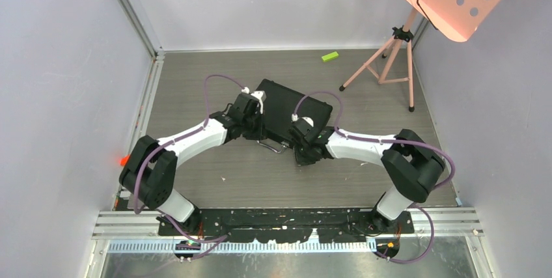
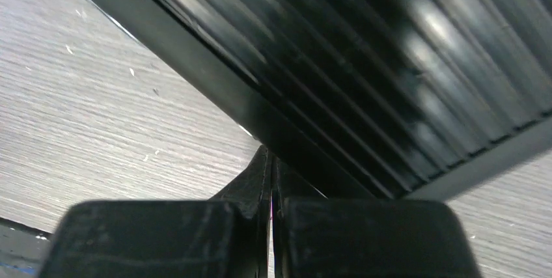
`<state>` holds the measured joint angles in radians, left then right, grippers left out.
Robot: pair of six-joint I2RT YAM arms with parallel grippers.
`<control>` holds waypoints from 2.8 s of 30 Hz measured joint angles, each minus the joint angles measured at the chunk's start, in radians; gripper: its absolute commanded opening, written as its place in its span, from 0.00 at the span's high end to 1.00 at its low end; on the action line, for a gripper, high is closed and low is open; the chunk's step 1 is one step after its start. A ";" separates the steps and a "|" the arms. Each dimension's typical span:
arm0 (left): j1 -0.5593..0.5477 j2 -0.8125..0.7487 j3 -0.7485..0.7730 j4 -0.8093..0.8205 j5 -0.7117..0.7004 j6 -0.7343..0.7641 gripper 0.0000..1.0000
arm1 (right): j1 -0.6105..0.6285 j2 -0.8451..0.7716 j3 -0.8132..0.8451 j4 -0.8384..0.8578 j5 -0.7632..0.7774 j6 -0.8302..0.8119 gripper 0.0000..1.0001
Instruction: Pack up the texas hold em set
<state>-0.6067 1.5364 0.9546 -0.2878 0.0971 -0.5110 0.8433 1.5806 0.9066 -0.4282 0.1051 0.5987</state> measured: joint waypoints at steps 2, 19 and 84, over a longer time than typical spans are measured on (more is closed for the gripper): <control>0.000 0.000 0.000 0.002 -0.012 0.005 1.00 | 0.001 0.033 -0.026 0.022 -0.008 0.007 0.99; 0.002 -0.169 -0.025 -0.046 -0.097 0.054 1.00 | 0.104 -0.103 0.010 0.042 0.092 -0.022 0.99; 0.413 0.056 -0.674 1.376 -0.472 0.567 0.00 | -0.786 -0.032 -0.559 1.326 0.415 -0.436 0.00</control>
<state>-0.1936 1.5925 0.2802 1.0885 -0.3752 0.0563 0.0574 1.5486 0.3477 0.8974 0.5201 0.1627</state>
